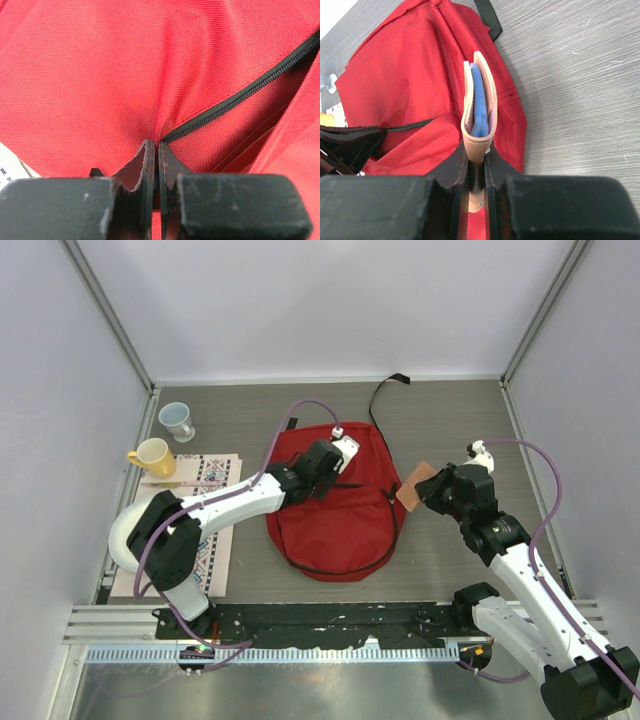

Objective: Pack the student bag
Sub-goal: Place the personal item in the student bag.

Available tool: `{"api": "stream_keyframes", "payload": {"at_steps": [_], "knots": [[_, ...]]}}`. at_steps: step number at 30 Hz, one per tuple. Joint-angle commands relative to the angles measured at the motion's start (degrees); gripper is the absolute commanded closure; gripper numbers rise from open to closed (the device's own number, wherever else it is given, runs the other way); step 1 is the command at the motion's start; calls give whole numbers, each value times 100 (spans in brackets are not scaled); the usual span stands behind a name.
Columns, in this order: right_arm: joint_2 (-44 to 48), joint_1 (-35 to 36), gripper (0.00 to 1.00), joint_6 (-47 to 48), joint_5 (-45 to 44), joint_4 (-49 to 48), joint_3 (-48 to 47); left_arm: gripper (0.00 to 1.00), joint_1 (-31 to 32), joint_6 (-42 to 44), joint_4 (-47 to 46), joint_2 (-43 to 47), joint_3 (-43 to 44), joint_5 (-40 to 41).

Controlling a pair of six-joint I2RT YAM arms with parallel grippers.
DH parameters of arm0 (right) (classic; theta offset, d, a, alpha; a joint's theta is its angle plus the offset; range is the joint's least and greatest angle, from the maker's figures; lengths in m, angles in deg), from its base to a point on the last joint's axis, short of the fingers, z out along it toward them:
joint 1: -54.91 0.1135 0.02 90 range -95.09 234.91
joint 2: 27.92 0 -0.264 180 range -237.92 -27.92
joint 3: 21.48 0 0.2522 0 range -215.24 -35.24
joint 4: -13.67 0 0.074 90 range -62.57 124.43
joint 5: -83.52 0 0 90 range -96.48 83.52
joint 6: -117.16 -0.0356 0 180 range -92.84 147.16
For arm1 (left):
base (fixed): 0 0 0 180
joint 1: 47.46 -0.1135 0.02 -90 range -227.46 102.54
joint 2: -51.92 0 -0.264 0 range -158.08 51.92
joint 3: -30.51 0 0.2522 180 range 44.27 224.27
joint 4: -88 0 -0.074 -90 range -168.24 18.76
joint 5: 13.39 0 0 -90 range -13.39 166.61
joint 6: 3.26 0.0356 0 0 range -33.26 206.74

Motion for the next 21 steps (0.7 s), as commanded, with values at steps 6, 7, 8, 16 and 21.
{"api": "stream_keyframes", "payload": {"at_steps": [6,7,8,16,21], "knots": [[-35,24,97,-218,988,-727,-183,93,-41,-695,428,322,868,-941],[-44,15,98,-236,1163,-806,-192,93,-41,-826,472,304,940,-959],[-44,24,99,-279,1461,-981,-192,94,-41,-889,542,287,1001,-1037],[-229,24,99,-1323,3106,-2201,229,96,-33,-1416,815,146,1502,-1012],[-545,33,99,-2054,3774,-3275,871,96,-41,-1872,877,128,1643,-1100]]}}
